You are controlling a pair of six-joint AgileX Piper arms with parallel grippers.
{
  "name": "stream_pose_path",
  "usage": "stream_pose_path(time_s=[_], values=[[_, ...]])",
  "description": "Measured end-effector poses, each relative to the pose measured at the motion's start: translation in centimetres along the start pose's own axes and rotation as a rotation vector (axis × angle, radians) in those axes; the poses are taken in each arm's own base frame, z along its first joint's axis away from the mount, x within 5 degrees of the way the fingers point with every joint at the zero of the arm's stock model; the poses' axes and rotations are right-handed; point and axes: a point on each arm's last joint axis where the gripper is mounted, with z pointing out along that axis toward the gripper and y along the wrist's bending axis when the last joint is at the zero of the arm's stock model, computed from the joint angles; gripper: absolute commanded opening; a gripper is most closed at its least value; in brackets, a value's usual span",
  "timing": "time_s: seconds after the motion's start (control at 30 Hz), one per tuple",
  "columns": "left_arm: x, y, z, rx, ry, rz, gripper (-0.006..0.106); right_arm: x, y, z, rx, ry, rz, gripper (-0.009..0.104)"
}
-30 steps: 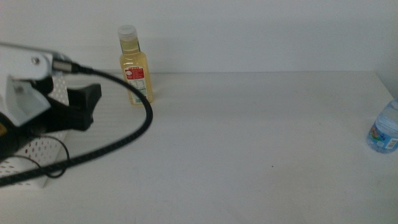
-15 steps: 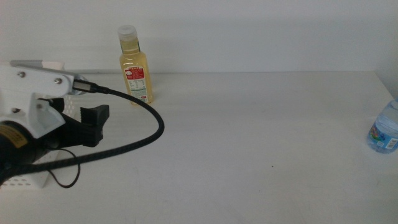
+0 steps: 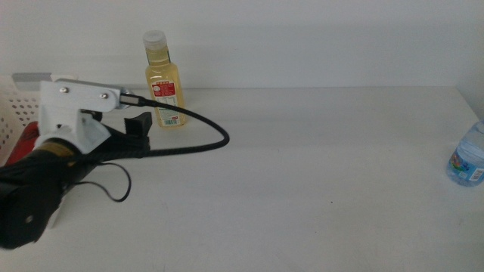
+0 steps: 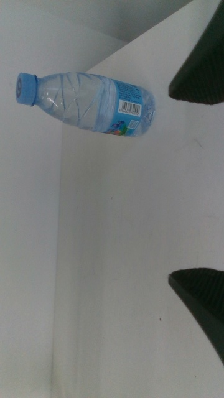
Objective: Use arms to grab the bottles and put them into the dustbin to the left of the table.
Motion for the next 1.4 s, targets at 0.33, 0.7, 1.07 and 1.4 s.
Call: stream_pose_path(time_s=[0.33, 0.7, 1.07, 1.4], values=[[0.1, -0.4, 5.2, 0.021, 0.009, 0.036, 0.089, 0.0, 0.0, 0.0, 0.000, 0.000, 0.000, 0.079], [2.3, -0.4, 9.8, 0.013, -0.111, -0.021, 0.089, 0.0, 0.0, 0.0, 0.000, 0.000, 0.000, 0.079], [2.8, 0.1, 13.3, -0.047, -0.131, -0.069, 0.089, 0.0, 0.0, 0.0, 0.000, 0.000, 0.000, 0.079], [3.7, 0.1, 17.0, -0.060, -0.103, -0.088, 0.089, 0.0, 0.0, 0.0, 0.000, 0.000, 0.000, 0.079]])
